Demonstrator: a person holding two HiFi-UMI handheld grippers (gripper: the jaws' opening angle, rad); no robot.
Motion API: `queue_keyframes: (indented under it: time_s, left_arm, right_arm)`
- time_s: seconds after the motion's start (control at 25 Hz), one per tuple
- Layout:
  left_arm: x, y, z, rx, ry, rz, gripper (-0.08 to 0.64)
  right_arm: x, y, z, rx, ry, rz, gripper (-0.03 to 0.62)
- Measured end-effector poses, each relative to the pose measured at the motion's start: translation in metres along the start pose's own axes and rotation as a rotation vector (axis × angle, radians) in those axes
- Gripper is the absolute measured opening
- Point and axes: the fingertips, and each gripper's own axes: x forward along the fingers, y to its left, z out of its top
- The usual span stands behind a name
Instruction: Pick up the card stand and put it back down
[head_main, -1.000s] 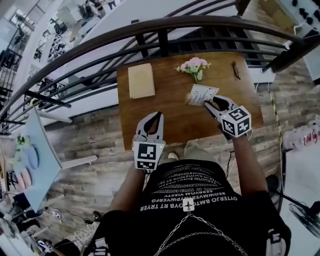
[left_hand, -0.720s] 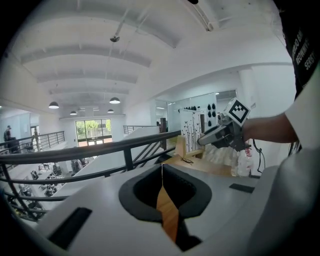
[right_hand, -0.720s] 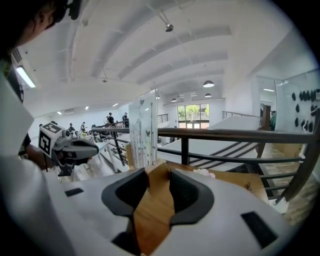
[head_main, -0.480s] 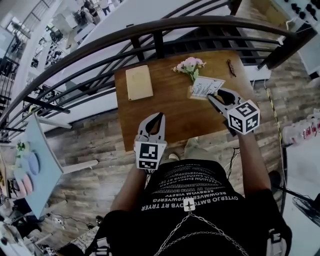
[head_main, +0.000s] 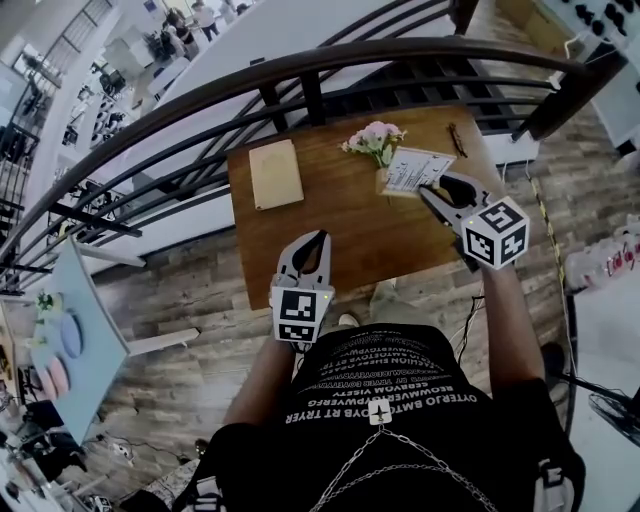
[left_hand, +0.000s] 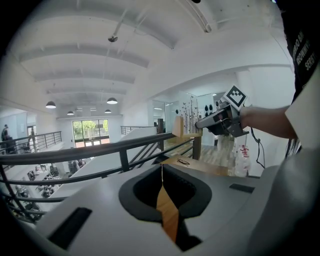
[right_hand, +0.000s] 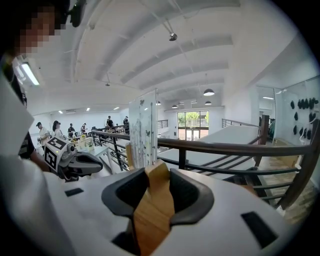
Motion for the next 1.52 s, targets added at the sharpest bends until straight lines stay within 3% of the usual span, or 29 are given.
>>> queue_keyframes:
  time_s: [0.4, 0.8, 1.16, 1.52]
  left_arm:
    - [0.022, 0.002, -0.001, -0.009, 0.038, 0.010, 0.029]
    - [0.063, 0.002, -0.005, -0.020, 0.090, 0.011, 0.029]
    - [0.101, 0.002, -0.005, -0.029, 0.128, 0.007, 0.029]
    - [0.115, 0.029, -0.020, -0.061, 0.180, 0.089, 0.029]
  right_arm:
    - [0.033, -0.008, -0.032, 0.053, 0.035, 0.057, 0.152]
    - [0.072, -0.030, -0.091, 0.104, 0.104, 0.080, 0.152]
    - [0.110, -0.042, -0.146, 0.085, 0.165, 0.106, 0.152]
    - [0.160, -0.044, -0.210, 0.053, 0.235, 0.140, 0.152]
